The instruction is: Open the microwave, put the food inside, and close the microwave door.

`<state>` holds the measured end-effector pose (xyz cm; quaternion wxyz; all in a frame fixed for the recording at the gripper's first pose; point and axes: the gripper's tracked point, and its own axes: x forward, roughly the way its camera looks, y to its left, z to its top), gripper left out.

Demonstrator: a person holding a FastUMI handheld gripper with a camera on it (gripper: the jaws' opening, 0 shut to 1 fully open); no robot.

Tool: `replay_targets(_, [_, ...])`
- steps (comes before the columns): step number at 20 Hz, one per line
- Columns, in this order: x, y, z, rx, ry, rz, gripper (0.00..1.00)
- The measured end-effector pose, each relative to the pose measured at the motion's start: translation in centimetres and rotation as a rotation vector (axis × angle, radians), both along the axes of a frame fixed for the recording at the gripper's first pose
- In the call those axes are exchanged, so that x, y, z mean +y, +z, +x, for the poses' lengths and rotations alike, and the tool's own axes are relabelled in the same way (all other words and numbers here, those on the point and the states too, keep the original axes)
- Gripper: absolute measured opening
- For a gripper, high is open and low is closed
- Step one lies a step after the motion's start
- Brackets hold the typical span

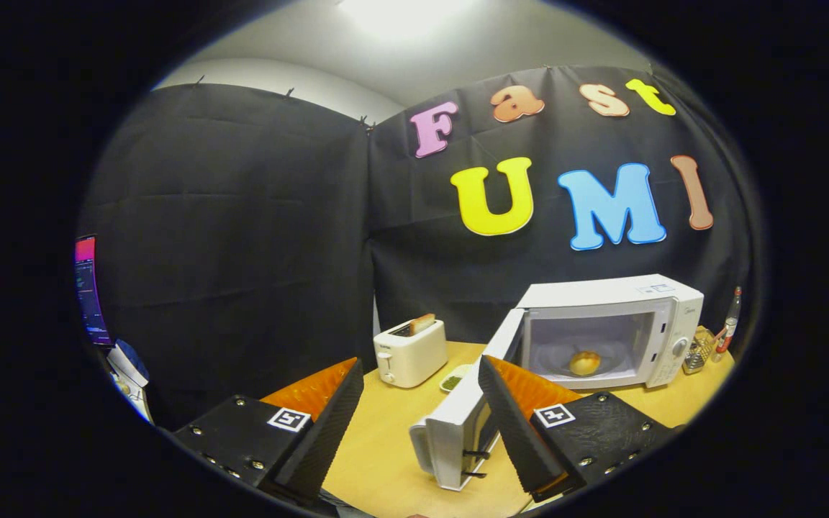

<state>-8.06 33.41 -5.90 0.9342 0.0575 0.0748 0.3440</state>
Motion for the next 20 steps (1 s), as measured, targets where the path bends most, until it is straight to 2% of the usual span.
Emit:
replay_targets(8, [6.1, -3.1, -3.7, 0.051, 0.161, -0.042, 0.97])
replay_targets(16, [7.1, -8.9, -3.2, 0.167, 0.191, -0.114, 0.97])
replay_targets(18, [6.4, -10.7, -2.5, 0.194, 0.167, -0.142, 0.92])
replay_targets(19, [6.0, -11.4, -2.1, 0.207, 0.156, -0.155, 0.82])
replay_targets(20, [5.7, -12.0, -1.7, 0.214, 0.146, -0.167, 0.76])
